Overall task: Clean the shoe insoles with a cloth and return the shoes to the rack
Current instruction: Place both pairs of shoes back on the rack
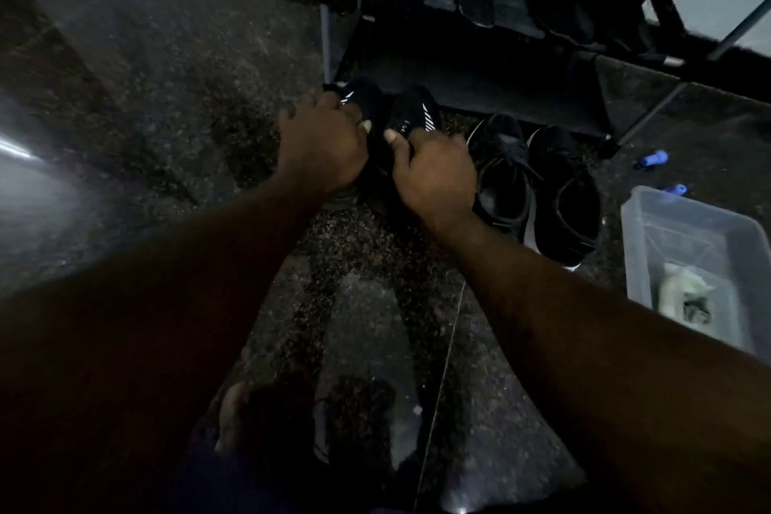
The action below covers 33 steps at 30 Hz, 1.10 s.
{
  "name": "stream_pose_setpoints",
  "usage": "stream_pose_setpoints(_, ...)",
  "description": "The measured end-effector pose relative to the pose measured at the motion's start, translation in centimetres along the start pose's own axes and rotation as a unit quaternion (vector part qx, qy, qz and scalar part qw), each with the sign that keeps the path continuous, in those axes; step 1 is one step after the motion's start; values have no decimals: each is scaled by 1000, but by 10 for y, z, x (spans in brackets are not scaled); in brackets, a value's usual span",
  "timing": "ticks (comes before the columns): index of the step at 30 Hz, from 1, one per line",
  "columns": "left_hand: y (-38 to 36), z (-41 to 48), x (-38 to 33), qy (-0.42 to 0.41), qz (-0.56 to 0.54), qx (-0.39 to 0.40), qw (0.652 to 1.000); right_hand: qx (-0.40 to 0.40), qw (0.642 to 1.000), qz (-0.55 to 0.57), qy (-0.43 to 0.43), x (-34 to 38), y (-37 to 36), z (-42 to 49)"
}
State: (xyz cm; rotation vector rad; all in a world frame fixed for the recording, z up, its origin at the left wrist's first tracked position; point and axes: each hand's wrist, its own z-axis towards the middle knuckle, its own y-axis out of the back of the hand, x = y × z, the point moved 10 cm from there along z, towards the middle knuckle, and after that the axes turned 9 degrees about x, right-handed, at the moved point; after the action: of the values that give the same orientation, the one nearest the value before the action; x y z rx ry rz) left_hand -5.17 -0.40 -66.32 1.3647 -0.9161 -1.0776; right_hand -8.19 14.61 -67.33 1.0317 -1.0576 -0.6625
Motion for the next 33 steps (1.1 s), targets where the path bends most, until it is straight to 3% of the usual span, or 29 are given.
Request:
stream_pose_setpoints(2,-7,14,-2,-13,40,37,998,39,998,21,-42,-7,-5,20)
stream_pose_setpoints(5,-25,29,-9,-64,53,117,990,167,977,90,-101,-11,-25,40)
stream_pose_setpoints(9,-34,42,-13,-71,-46,192,978,267,960,41,-68,0,-47,51)
stream_pose_setpoints(14,-9,33,-19,-214,-10,75,974,204,978,34,-27,1,-36,48)
stream_pose_setpoints(16,-21,32,-11,-214,36,95,972,179,984,-2,3,6,-32,40)
stream_pose_setpoints(19,-30,17,-6,-201,46,147,967,206,976,-46,54,19,-43,22)
stream_pose_setpoints(24,-30,2,4,-153,51,189,969,252,962,-87,55,17,-53,7)
stream_pose_setpoints(29,-4,-3,3,-162,-31,103,981,205,973,-82,62,13,-31,4)
stream_pose_setpoints(33,8,4,23,-98,-154,29,983,198,972,-112,54,4,-32,-1)
